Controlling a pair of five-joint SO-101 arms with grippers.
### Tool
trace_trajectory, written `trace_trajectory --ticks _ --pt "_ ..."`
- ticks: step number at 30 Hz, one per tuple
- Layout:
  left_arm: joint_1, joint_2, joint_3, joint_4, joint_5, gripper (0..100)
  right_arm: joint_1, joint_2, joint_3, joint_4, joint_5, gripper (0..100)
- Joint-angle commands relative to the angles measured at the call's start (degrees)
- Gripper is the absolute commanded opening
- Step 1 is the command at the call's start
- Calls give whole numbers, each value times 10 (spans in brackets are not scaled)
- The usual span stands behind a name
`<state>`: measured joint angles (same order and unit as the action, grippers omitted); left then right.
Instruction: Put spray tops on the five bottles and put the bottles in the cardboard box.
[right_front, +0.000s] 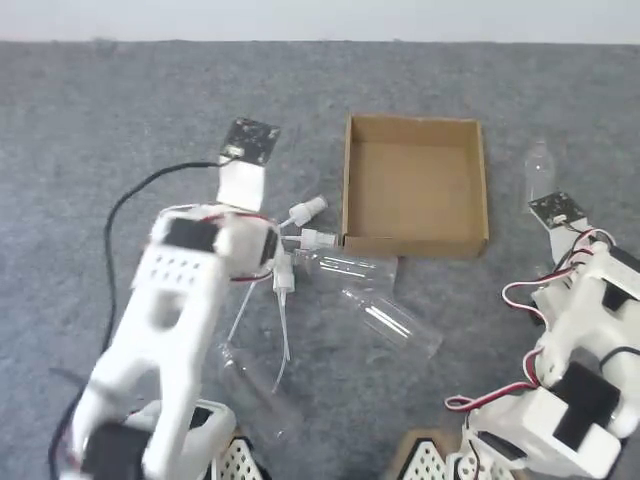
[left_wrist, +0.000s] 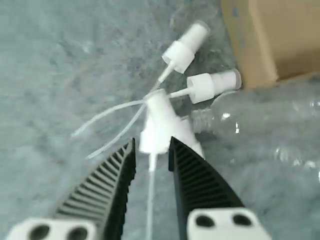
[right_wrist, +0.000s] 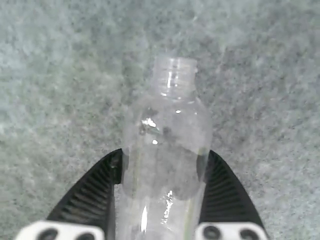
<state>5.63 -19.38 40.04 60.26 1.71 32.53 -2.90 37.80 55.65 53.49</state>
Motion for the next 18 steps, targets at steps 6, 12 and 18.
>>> trace_trajectory --ticks 6,12,18 --pt "6 127 -73 -58 63 106 -5 -15 4 -23 -15 58" --pt "4 164 -82 -76 62 142 -6 -15 18 -37 -15 58" --pt "5 212 -86 -91 52 141 -4 -12 19 -41 -15 58"
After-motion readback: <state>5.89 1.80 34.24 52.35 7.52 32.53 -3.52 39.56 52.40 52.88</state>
